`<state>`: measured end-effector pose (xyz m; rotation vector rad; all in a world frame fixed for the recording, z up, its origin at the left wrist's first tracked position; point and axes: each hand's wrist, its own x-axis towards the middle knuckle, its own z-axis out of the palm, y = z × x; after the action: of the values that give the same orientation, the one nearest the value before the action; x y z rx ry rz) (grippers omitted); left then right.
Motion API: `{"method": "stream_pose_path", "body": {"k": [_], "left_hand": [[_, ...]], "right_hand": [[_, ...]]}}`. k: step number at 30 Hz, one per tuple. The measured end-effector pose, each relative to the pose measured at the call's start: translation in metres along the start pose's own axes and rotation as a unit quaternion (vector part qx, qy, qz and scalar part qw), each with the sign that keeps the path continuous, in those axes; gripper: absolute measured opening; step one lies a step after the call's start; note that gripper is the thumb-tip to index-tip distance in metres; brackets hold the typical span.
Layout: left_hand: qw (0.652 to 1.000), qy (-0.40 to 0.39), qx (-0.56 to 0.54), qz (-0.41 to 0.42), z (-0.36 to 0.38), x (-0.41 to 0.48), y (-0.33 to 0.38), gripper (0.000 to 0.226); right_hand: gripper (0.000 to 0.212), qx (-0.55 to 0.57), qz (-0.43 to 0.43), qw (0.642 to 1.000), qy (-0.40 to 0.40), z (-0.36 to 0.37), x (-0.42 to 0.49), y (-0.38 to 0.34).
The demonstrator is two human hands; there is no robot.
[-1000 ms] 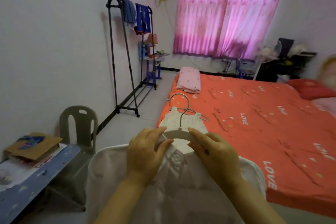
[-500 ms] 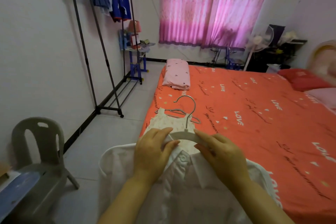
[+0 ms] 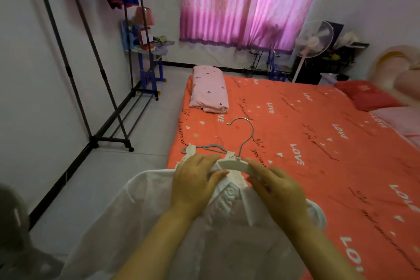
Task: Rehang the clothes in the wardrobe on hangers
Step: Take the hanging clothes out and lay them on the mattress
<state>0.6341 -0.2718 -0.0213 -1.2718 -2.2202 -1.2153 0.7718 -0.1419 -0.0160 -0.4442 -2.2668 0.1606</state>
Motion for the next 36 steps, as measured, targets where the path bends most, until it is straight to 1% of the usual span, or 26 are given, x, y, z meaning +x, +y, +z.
{"method": "stream_pose_path", "body": {"k": [2, 6, 9, 11, 13, 16, 18, 20, 23, 25, 26, 28, 30, 33, 36], "left_hand": [[1.000, -0.002, 0.002, -0.006, 0.014, 0.018, -0.015, 0.030], [0.999, -0.021, 0.011, -0.022, 0.048, 0.057, -0.045, 0.033], [0.998, -0.030, 0.020, -0.048, 0.080, 0.090, -0.070, 0.033], [0.997, -0.038, 0.026, -0.058, 0.105, 0.113, -0.086, 0.033], [0.996, -0.044, 0.033, -0.064, 0.133, 0.135, -0.104, 0.036], [0.991, -0.084, 0.049, -0.094, 0.175, 0.162, -0.133, 0.032], [0.986, -0.106, 0.056, -0.119, 0.204, 0.174, -0.153, 0.031], [0.982, -0.119, 0.051, -0.140, 0.231, 0.183, -0.173, 0.032], [0.976, -0.130, 0.059, -0.161, 0.273, 0.191, -0.206, 0.030], [0.966, -0.149, 0.079, -0.196, 0.298, 0.193, -0.227, 0.036], [0.959, -0.164, 0.095, -0.211, 0.309, 0.192, -0.237, 0.042], [0.941, -0.204, 0.129, -0.236, 0.327, 0.185, -0.255, 0.053], [0.924, -0.245, 0.153, -0.252, 0.336, 0.172, -0.265, 0.056], [0.893, -0.309, 0.186, -0.269, 0.340, 0.148, -0.270, 0.055], [0.867, -0.346, 0.207, -0.294, 0.335, 0.128, -0.269, 0.055]], "right_hand": [[0.039, 0.010, 0.009, 1.000, -0.009, 0.020, 0.016, 0.012], [0.036, 0.006, 0.002, 1.000, -0.028, 0.063, 0.052, 0.043], [0.038, 0.009, -0.003, 0.999, -0.046, 0.098, 0.082, 0.074], [0.039, 0.019, 0.008, 0.998, -0.066, 0.125, 0.100, 0.097], [0.045, 0.043, 0.027, 0.994, -0.093, 0.153, 0.117, 0.122], [0.049, 0.065, 0.039, 0.989, -0.128, 0.196, 0.134, 0.159], [0.047, 0.085, 0.056, 0.985, -0.141, 0.227, 0.139, 0.183], [0.040, 0.101, 0.068, 0.982, -0.144, 0.259, 0.142, 0.204], [0.039, 0.117, 0.093, 0.973, -0.174, 0.309, 0.141, 0.232], [0.042, 0.097, 0.124, 0.962, -0.221, 0.342, 0.138, 0.249], [0.043, 0.082, 0.143, 0.952, -0.258, 0.358, 0.135, 0.257], [0.049, 0.048, 0.174, 0.925, -0.335, 0.385, 0.126, 0.270], [0.051, 0.036, 0.198, 0.897, -0.394, 0.397, 0.112, 0.275], [0.049, 0.042, 0.189, 0.870, -0.453, 0.398, 0.085, 0.273], [0.049, 0.044, 0.190, 0.852, -0.486, 0.390, 0.068, 0.266]]}}
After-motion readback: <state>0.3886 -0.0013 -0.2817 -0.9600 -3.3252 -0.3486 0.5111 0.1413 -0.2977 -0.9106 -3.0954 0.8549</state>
